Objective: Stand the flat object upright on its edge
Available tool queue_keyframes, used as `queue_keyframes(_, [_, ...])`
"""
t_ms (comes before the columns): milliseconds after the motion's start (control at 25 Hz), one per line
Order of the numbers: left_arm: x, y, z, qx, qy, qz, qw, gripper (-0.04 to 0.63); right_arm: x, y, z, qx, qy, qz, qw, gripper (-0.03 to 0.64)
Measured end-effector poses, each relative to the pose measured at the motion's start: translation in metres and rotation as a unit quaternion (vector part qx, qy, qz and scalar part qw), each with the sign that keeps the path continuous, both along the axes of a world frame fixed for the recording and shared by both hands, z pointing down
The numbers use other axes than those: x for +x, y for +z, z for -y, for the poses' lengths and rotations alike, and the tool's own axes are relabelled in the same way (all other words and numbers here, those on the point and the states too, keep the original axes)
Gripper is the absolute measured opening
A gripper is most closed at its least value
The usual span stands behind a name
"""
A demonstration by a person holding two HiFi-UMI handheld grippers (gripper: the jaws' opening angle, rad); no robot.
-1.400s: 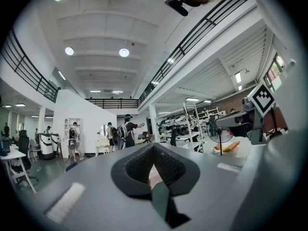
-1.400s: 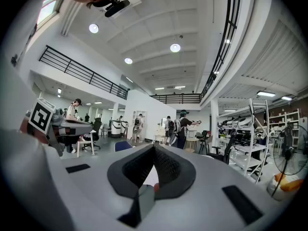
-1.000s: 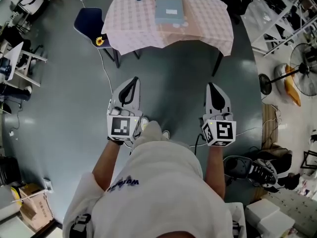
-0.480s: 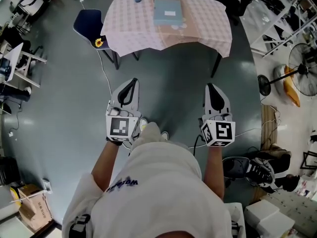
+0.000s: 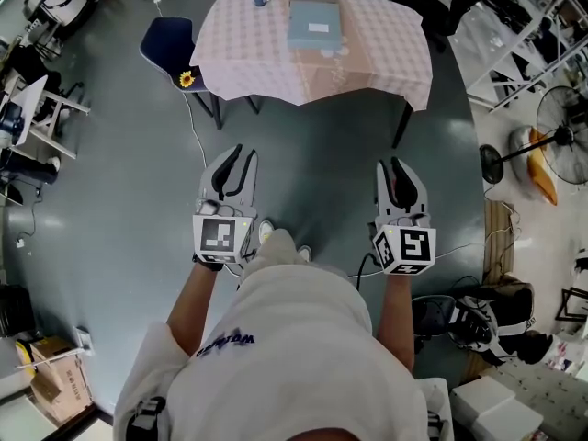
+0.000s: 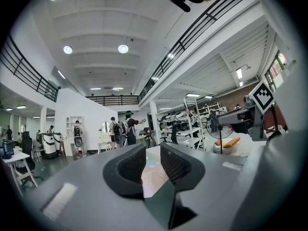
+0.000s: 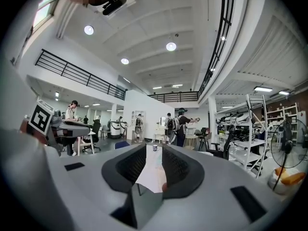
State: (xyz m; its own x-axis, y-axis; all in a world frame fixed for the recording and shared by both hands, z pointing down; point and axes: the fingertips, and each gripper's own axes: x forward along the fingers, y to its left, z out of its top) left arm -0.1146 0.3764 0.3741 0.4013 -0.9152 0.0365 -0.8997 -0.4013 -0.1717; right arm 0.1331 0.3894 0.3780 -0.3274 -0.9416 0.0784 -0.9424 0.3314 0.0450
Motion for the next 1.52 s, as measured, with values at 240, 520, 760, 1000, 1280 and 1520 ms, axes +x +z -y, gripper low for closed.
queue_keyframes(240, [0.003,0.005,-0.003,-0.012,0.012,0.000,0.9999,0.171,0.006,0.002,-0.002,-0.008,0.001,-0.006,1.000,0.187])
queue_keyframes(520, [0.005,0.005,-0.007,-0.017,0.024,-0.033,0.9990,0.325,0.017,0.004,-0.006,-0.015,0.014,-0.006,1.000,0.241])
queue_keyframes(760, [0.010,0.004,-0.010,-0.023,0.029,-0.048,0.9981,0.348,0.025,0.007,-0.010,-0.024,0.020,0.003,0.999,0.291])
queue_keyframes(1000, [0.013,0.008,-0.008,-0.032,0.033,-0.046,0.9979,0.395,0.030,0.008,-0.013,-0.028,0.025,0.012,0.999,0.350])
queue_keyframes(1280, [0.026,0.014,-0.006,-0.044,0.064,-0.025,0.9967,0.463,0.031,0.012,-0.008,-0.031,0.033,0.027,0.999,0.563])
queue_keyframes(1520, [0.029,0.018,-0.002,-0.055,0.077,-0.038,0.9948,0.565,0.028,0.011,-0.004,-0.022,0.041,0.021,0.999,0.594])
